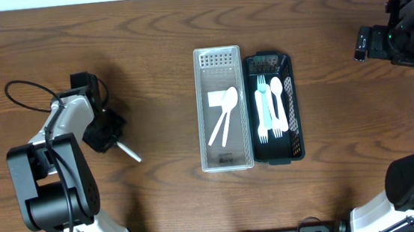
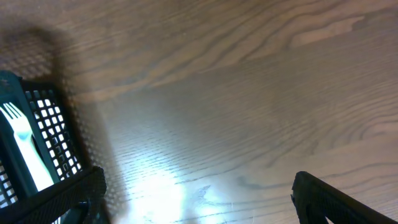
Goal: Pack container
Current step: 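Return the left gripper and grasp another white spoon on the left, then place the spoon into the clear basket with the left gripper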
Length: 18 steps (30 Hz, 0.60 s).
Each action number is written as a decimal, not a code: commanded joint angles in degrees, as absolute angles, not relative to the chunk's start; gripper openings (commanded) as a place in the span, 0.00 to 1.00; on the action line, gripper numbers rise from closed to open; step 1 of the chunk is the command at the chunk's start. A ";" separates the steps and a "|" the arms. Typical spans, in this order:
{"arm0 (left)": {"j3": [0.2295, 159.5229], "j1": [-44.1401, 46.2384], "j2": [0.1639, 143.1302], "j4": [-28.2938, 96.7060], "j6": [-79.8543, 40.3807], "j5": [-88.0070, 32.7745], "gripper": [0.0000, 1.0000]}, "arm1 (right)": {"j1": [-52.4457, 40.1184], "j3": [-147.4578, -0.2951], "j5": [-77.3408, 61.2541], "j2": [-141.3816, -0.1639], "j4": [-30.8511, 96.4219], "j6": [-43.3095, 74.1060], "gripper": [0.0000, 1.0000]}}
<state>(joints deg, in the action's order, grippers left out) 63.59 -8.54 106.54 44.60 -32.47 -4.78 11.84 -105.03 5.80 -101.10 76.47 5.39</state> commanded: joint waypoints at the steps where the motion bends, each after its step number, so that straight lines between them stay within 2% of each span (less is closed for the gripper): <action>1: 67.46 -5.93 101.45 46.44 -28.82 -5.04 0.06 | 12.05 -104.90 5.78 -100.79 76.47 4.62 0.99; 9: 78.41 10.92 87.70 46.98 -20.78 -0.49 0.06 | 12.03 -104.90 5.76 -100.79 76.47 4.62 0.99; 18: 79.59 30.20 93.71 43.11 -20.82 -0.43 0.06 | 12.03 -104.90 5.76 -100.79 76.51 4.62 0.99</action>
